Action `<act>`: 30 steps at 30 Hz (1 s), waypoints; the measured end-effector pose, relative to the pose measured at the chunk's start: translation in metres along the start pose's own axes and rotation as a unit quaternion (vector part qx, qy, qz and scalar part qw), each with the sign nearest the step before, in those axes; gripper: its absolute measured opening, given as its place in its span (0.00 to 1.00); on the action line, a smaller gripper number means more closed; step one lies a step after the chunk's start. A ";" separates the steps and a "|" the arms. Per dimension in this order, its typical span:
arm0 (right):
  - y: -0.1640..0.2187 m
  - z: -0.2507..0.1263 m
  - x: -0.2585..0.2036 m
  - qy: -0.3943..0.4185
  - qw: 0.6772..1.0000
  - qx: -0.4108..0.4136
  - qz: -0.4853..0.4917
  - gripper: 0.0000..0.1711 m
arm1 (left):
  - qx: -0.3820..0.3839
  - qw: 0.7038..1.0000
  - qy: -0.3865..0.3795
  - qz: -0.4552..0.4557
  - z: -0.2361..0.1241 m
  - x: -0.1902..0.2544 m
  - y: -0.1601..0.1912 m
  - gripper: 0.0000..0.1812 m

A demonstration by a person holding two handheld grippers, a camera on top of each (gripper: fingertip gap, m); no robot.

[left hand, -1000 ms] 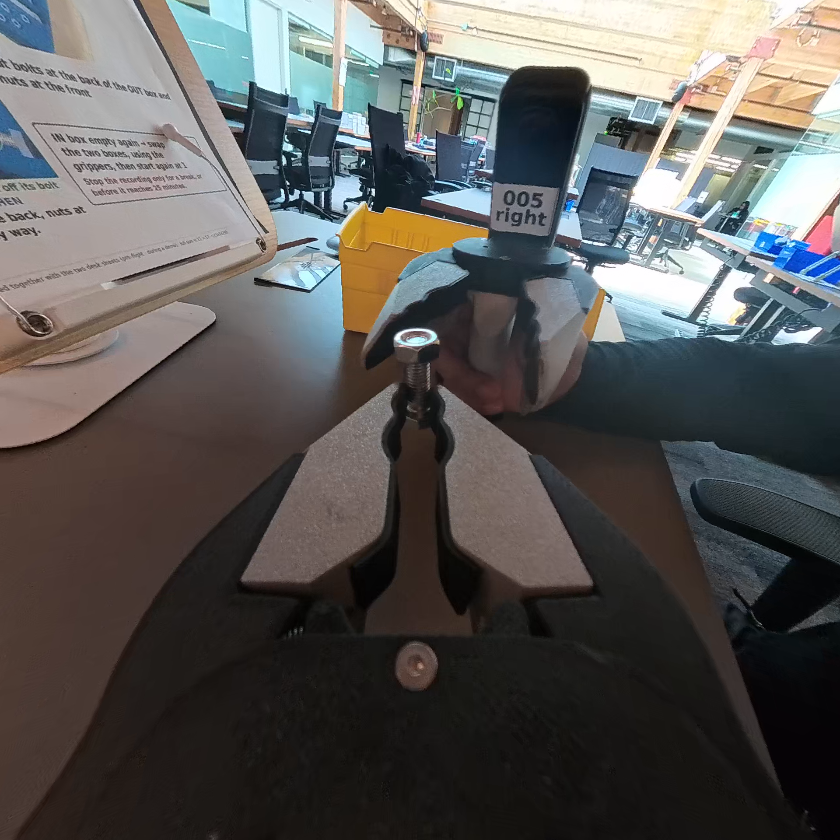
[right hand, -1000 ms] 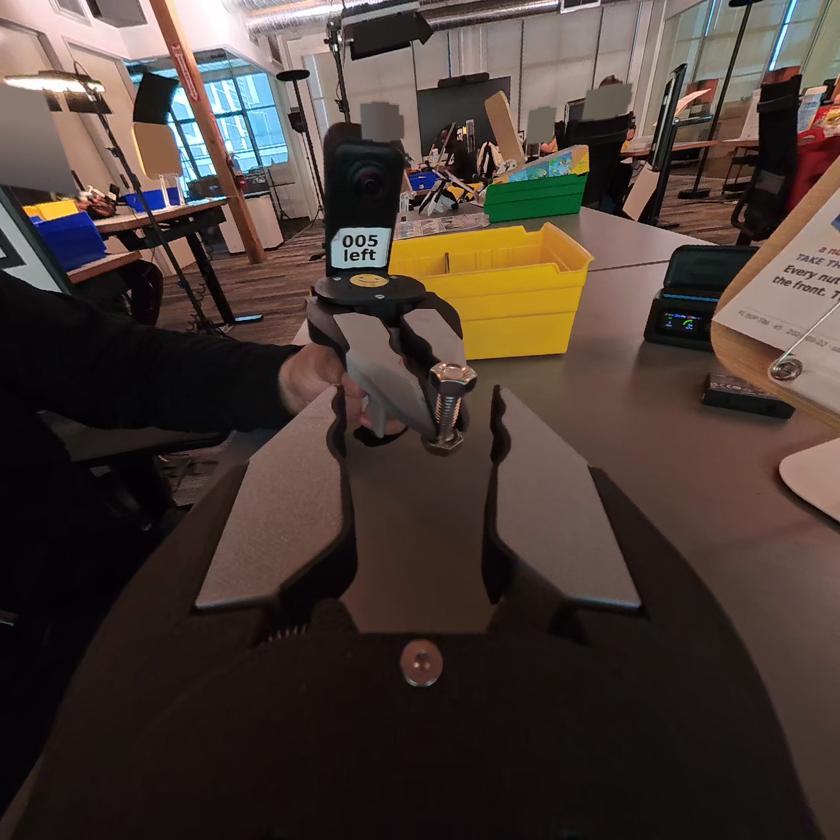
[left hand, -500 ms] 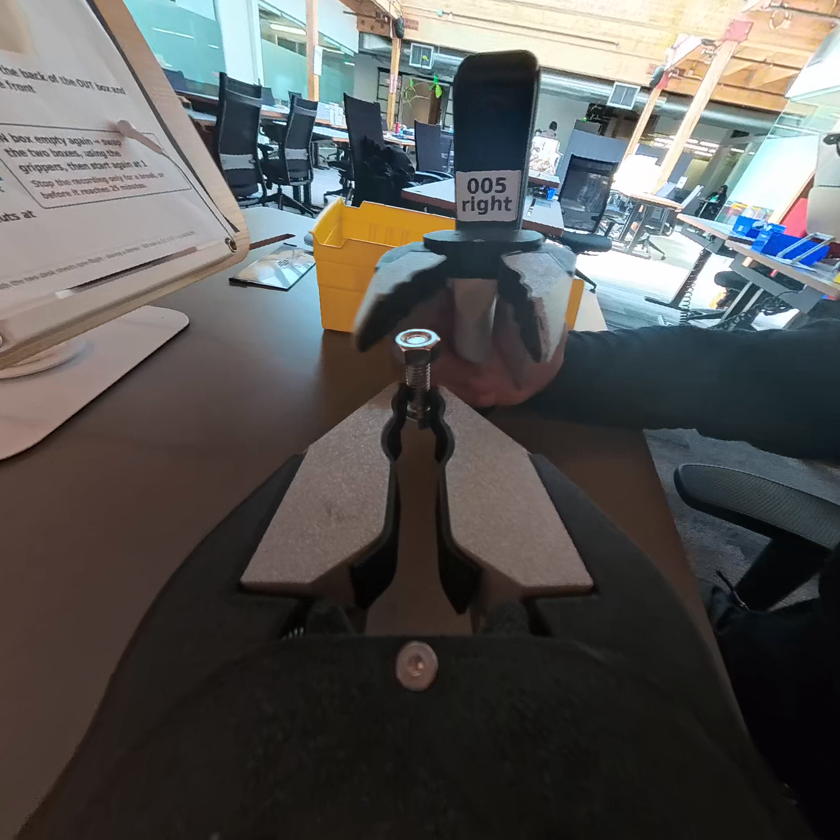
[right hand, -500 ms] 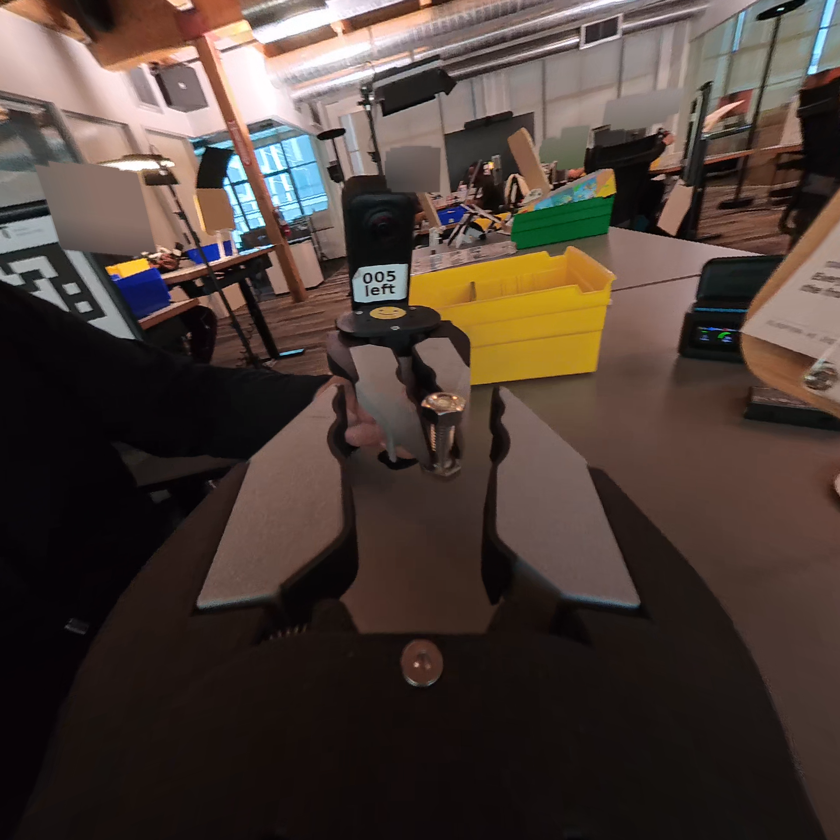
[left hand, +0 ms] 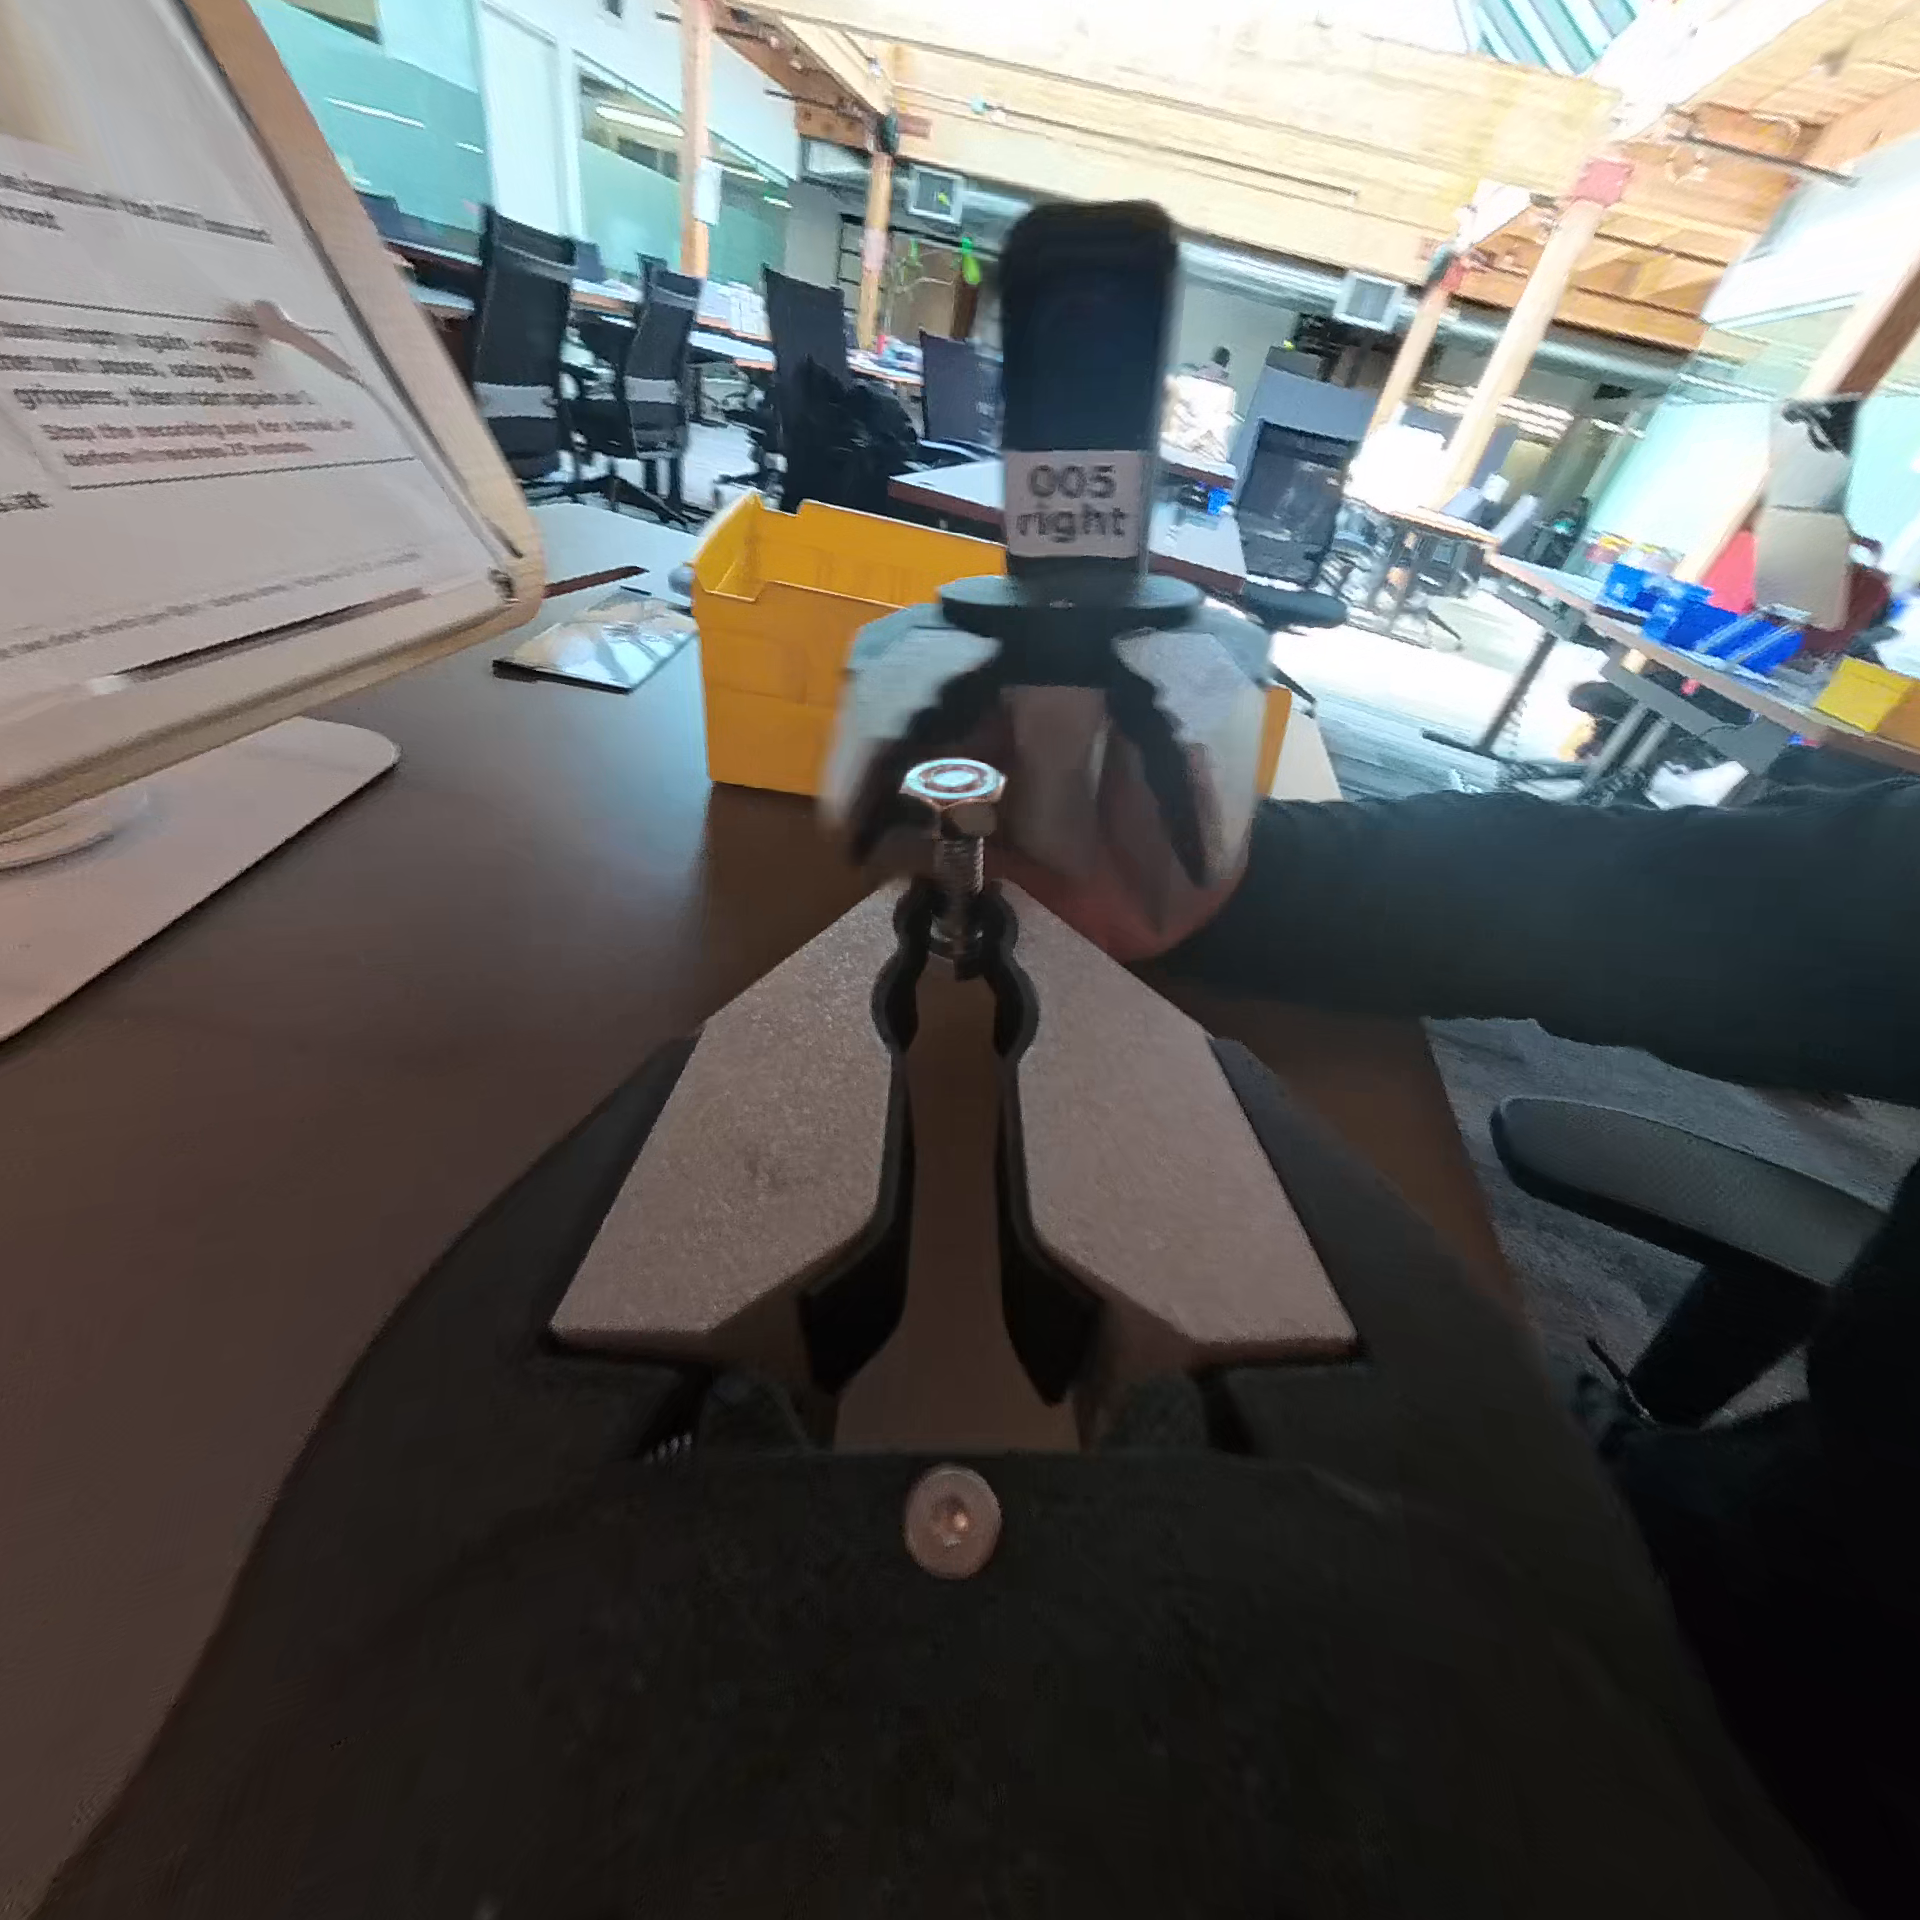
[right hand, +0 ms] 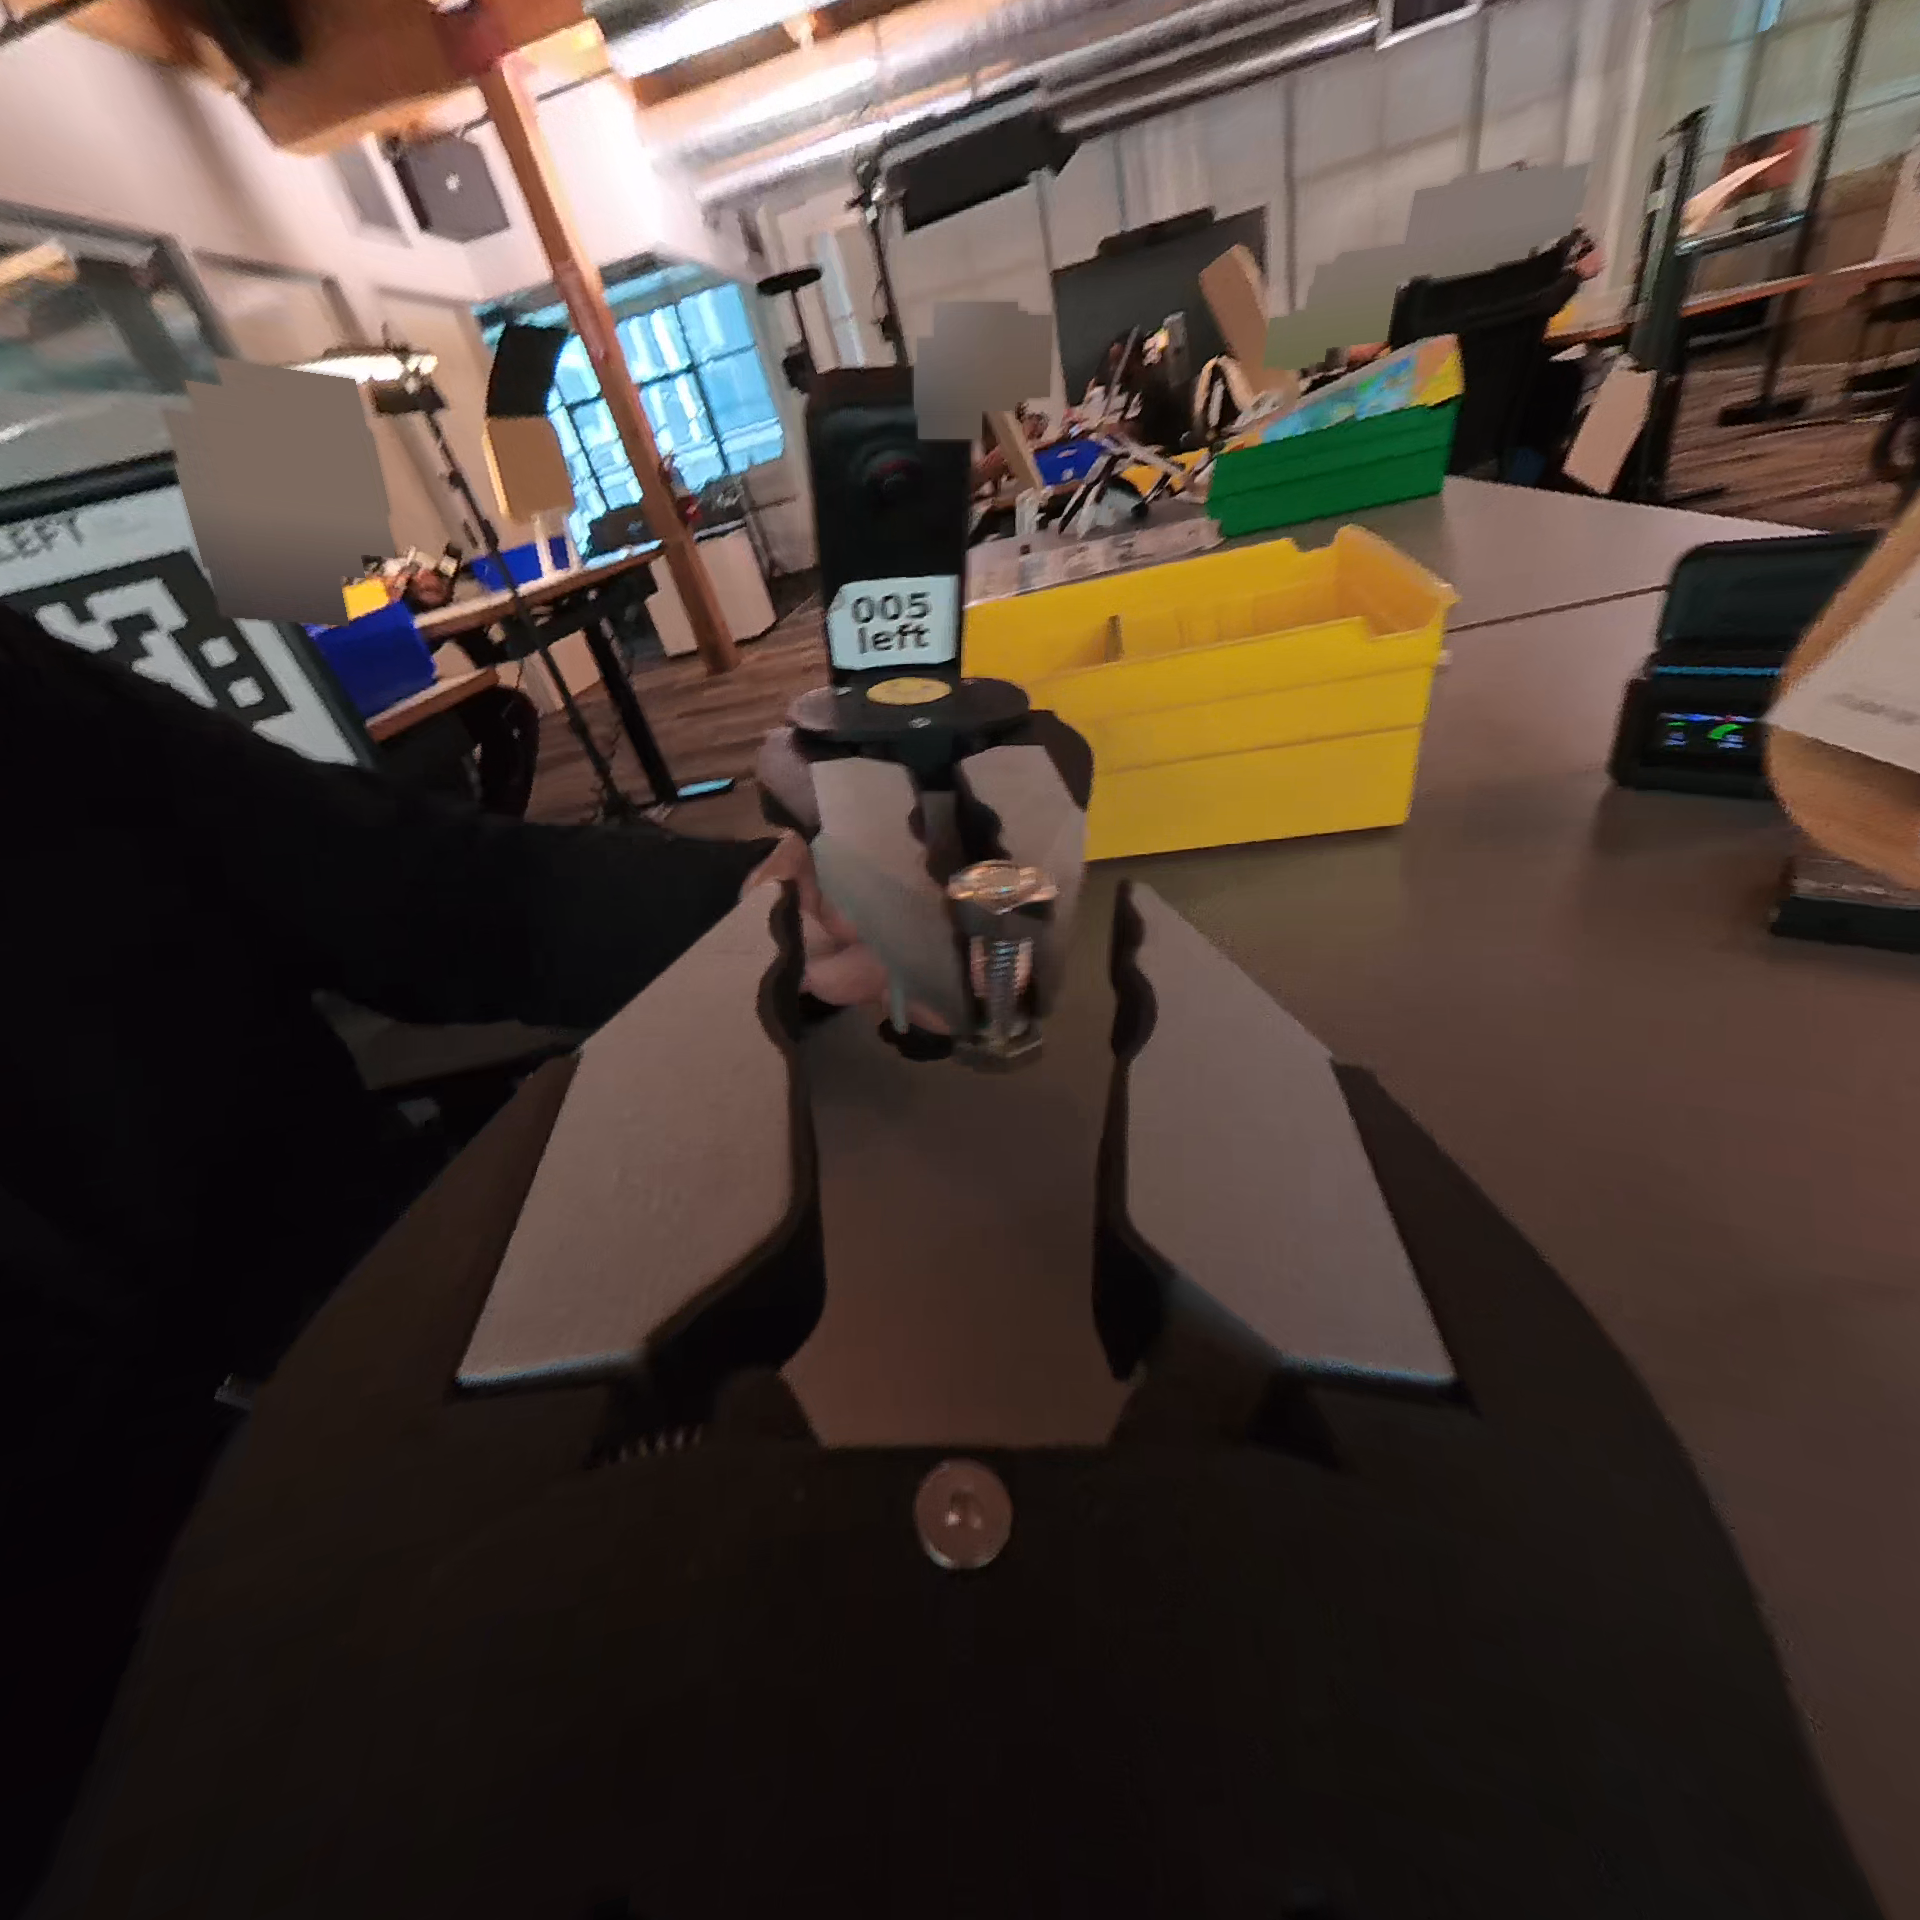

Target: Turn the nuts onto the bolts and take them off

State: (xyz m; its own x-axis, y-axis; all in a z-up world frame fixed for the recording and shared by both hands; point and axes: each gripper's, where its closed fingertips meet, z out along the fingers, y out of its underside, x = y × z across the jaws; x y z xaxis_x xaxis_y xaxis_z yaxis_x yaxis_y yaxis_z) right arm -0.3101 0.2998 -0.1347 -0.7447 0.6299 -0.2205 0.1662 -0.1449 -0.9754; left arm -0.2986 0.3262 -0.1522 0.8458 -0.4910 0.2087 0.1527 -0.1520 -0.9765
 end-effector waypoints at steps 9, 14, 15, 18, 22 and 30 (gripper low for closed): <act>-0.021 -0.018 0.016 0.056 0.997 0.053 -0.016 0.30 | 0.002 0.998 -0.052 -0.021 -0.010 -0.026 0.002 0.04; -0.001 -0.004 0.014 0.035 0.999 0.009 0.009 0.37 | 0.004 1.000 -0.008 -0.015 0.001 -0.004 0.000 0.04; 0.000 -0.003 0.007 0.018 1.000 0.006 0.003 0.32 | 0.007 1.000 -0.023 -0.020 -0.002 -0.011 0.000 0.04; -0.011 -0.009 -0.003 -0.003 0.999 0.027 -0.023 0.19 | 0.043 0.994 -0.083 -0.055 -0.020 -0.041 -0.008 0.04; -0.016 -0.014 0.010 0.031 0.999 0.038 -0.009 0.23 | 0.048 0.994 -0.070 -0.062 -0.025 -0.042 -0.010 0.04; 0.003 -0.003 0.018 0.053 0.999 0.000 0.000 0.22 | 0.024 0.999 0.012 -0.047 -0.001 -0.005 -0.002 0.05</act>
State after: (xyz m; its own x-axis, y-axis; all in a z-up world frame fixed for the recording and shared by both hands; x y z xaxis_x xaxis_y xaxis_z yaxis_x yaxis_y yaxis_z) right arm -0.3216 0.3128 -0.1422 -0.6725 0.7070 -0.2190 0.1653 -0.1449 -0.9755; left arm -0.3039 0.3279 -0.1511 0.8135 -0.4976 0.3010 0.2566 -0.1574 -0.9536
